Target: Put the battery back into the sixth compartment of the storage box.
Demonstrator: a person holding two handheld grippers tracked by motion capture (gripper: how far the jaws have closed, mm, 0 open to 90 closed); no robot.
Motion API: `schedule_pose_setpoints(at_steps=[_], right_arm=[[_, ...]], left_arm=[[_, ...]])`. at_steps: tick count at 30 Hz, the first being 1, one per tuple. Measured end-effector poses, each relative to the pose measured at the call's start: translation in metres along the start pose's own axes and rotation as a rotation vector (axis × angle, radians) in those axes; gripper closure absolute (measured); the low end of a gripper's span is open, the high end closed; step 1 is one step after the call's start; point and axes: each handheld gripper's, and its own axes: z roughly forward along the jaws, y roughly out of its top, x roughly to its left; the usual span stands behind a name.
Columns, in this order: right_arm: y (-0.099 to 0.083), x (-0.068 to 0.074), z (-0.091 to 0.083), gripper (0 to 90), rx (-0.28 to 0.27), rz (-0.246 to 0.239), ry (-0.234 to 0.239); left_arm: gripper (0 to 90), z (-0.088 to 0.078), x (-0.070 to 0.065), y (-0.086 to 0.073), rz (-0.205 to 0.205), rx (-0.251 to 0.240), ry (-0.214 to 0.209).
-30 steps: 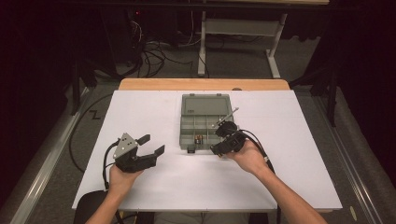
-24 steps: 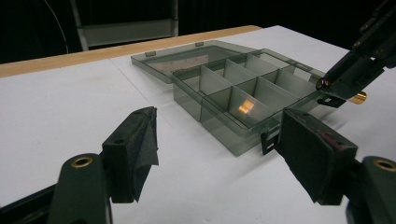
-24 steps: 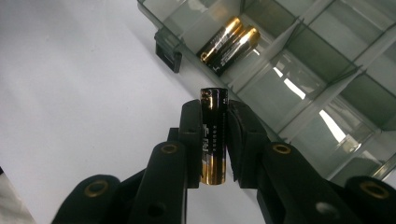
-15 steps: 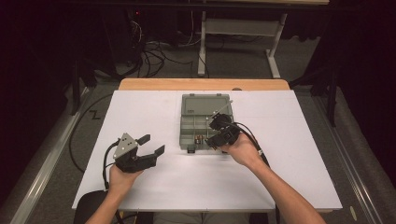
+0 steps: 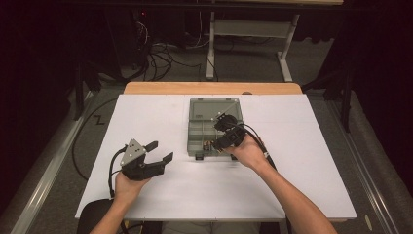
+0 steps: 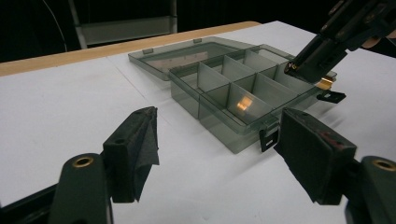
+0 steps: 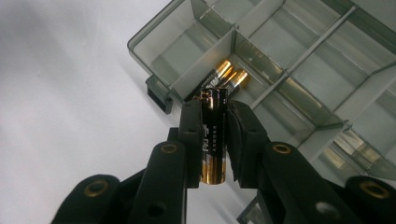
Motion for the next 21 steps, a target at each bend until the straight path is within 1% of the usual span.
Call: schedule_pose_setpoints(at_steps=[1,2,3,4,8,9,11,14,16,17,20,21], right_arm=[[0.001,0.001,0.0,78.9,0.004,0.011,-0.002],[0.003,0.0,0.001,78.9,-0.003,0.002,-0.002],[0.004,0.0,0.001,78.9,-0.002,0.009,-0.003],[0.006,0.0,0.002,78.9,-0.004,0.005,-0.004],[0.01,0.0,0.007,78.8,0.006,0.01,-0.009],[0.01,-0.001,0.008,78.8,0.007,0.002,-0.011],[0.011,-0.001,0.01,78.8,0.012,0.015,-0.015],[0.013,-0.003,0.012,78.8,0.008,0.004,-0.017],[0.014,-0.002,0.013,78.8,0.015,0.002,-0.021],[0.015,-0.003,0.014,78.8,0.017,-0.009,-0.025],[0.017,-0.004,0.016,78.7,0.015,-0.009,-0.025],[0.017,-0.005,0.017,78.7,0.015,-0.007,-0.025]], left_arm=[[29.2,-0.001,0.0,0.0,-0.002,-0.002,-0.001],[29.2,-0.001,0.0,0.0,-0.001,-0.002,0.0],[29.2,-0.002,0.0,0.0,-0.003,-0.004,0.001],[29.2,-0.002,0.001,0.0,-0.003,-0.004,0.002],[29.2,-0.005,0.001,-0.001,-0.005,-0.008,0.006],[29.2,-0.005,0.001,-0.001,-0.005,-0.008,0.009],[29.2,-0.007,0.001,-0.002,-0.007,-0.007,0.013],[29.2,-0.01,0.002,-0.003,-0.012,-0.01,0.022],[29.2,-0.011,0.002,-0.003,-0.014,-0.008,0.027],[29.1,-0.011,0.002,-0.004,-0.015,-0.005,0.03],[29.1,-0.014,0.002,-0.005,-0.017,-0.004,0.047],[29.1,-0.015,0.003,-0.005,-0.022,-0.007,0.044]])
